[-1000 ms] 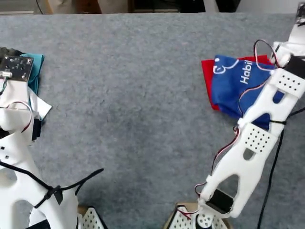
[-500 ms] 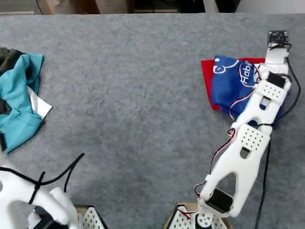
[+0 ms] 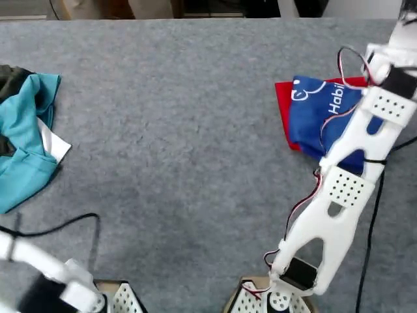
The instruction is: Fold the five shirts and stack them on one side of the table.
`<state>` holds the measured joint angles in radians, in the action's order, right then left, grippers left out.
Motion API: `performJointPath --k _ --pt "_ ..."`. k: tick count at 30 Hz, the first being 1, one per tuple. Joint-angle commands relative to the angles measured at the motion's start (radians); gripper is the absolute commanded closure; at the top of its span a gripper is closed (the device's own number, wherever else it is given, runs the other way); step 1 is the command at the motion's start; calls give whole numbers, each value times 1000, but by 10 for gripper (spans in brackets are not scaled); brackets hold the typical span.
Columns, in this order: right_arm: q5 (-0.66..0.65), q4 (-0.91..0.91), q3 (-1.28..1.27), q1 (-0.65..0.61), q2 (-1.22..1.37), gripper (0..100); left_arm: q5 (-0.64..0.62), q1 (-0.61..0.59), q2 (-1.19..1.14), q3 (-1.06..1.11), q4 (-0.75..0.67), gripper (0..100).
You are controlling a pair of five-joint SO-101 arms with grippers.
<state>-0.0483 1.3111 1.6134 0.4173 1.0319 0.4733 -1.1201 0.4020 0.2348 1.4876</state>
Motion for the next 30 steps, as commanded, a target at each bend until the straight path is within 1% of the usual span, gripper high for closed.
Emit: performJointPath --k 1,3,5,7,9,11,12,13,16,21,23,25,28,29,30 --pt "23 153 51 -73 -185 996 -26 38 -231 -133 -14 812" --pt "25 236 51 -111 -231 996 6 46 -378 -206 -15 812" --pt "25 315 51 -148 -263 996 -23 44 -535 -278 -20 812" --pt "25 381 51 -186 -271 996 -80 43 -682 -345 -58 819" --pt "25 422 45 -217 -269 996 -112 44 -816 -423 -94 880" --pt "26 439 47 -239 -255 996 -120 51 -920 -506 -81 983" --pt "26 440 51 -246 -243 996 -121 58 -960 -552 -48 983" --pt "26 440 51 -252 -236 996 -121 61 -983 -600 8 968" --pt "26 440 53 -263 -217 996 -118 81 -997 -726 160 980" --pt "118 442 51 -268 -216 996 -121 127 -995 -893 270 982" --pt "137 442 51 -268 -216 996 -123 135 -993 -924 273 982" --pt "135 445 47 -268 -214 996 -117 149 -992 -914 272 962" --pt "130 465 48 -274 -214 996 -138 176 -1038 -855 262 802" --pt "130 466 45 -277 -214 996 -144 186 -1061 -839 250 788" --pt "130 466 45 -280 -214 996 -143 196 -1084 -836 239 795"
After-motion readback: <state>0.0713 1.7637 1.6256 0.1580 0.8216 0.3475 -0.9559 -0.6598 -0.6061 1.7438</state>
